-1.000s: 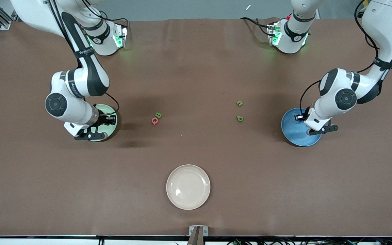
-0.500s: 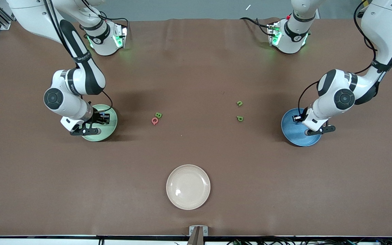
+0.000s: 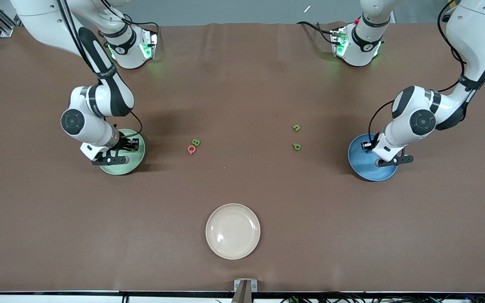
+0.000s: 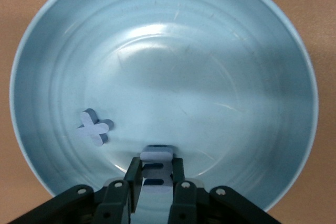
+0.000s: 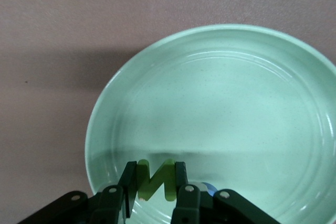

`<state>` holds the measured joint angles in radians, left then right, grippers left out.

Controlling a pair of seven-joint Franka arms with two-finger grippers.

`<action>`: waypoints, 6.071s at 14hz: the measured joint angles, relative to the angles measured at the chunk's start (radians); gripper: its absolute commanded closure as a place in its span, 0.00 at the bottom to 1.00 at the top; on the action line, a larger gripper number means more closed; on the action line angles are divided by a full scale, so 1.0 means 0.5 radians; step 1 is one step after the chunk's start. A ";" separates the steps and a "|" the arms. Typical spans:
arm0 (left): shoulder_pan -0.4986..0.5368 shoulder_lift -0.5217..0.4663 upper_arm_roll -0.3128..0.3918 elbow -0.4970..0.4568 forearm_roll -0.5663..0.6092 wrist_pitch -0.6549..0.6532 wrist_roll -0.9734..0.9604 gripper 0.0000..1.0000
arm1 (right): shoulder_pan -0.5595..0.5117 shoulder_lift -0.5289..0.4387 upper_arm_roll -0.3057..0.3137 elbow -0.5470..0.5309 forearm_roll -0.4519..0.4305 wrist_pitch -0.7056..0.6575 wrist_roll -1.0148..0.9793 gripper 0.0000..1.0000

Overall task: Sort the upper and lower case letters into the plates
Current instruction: 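Grasp the green p with the left gripper while the right gripper grasps the pink letter, then place the pink letter in the green plate while the left gripper places the p, then grasp the green B with the right gripper while the left gripper withdraws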

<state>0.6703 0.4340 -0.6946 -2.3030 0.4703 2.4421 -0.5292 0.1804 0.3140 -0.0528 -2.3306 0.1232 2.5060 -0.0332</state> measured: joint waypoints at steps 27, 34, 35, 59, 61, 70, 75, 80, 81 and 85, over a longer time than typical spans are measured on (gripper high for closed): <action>-0.854 0.315 -0.228 0.451 0.093 -0.055 -0.421 0.02 | 0.782 0.280 0.045 0.371 0.020 0.206 1.582 0.15; -0.963 0.399 -0.104 0.409 0.268 0.056 -0.446 0.15 | 0.806 0.309 0.044 0.318 0.020 0.306 1.613 0.45; -0.963 0.418 -0.096 0.404 0.287 0.062 -0.458 0.20 | 0.806 0.309 0.043 0.317 0.020 0.308 1.614 0.45; -1.008 0.440 -0.100 0.397 0.319 0.055 -0.627 0.71 | -0.146 -0.088 -0.073 0.255 -0.012 -0.372 -0.063 0.99; -1.009 0.432 -0.105 0.392 0.319 0.054 -0.631 0.79 | -0.186 -0.084 -0.072 0.206 -0.013 -0.320 -0.123 0.99; -0.931 0.347 -0.097 0.413 0.329 -0.091 -0.589 0.82 | -0.238 0.038 -0.069 0.067 -0.013 -0.070 -0.182 0.90; -0.660 0.121 -0.111 0.415 0.329 -0.164 -0.217 0.83 | -0.251 0.072 -0.065 0.059 -0.013 -0.052 -0.185 0.00; -0.336 0.042 -0.126 0.408 0.329 -0.179 0.210 0.82 | -0.240 0.015 -0.034 0.132 -0.010 -0.215 -0.139 0.00; -0.271 0.042 -0.125 0.404 0.329 -0.178 0.281 0.82 | -0.210 -0.016 -0.024 0.178 -0.010 -0.302 -0.050 0.00; -0.108 0.083 -0.123 0.389 0.330 -0.172 0.453 0.82 | 0.163 -0.101 0.003 0.265 -0.006 -0.399 0.612 0.00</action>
<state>0.6165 0.4754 -0.7563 -2.1087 0.6355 2.3563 -0.3028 0.2618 0.2636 -0.0514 -2.1980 0.1201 2.3067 0.2727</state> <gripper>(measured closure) 0.634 0.000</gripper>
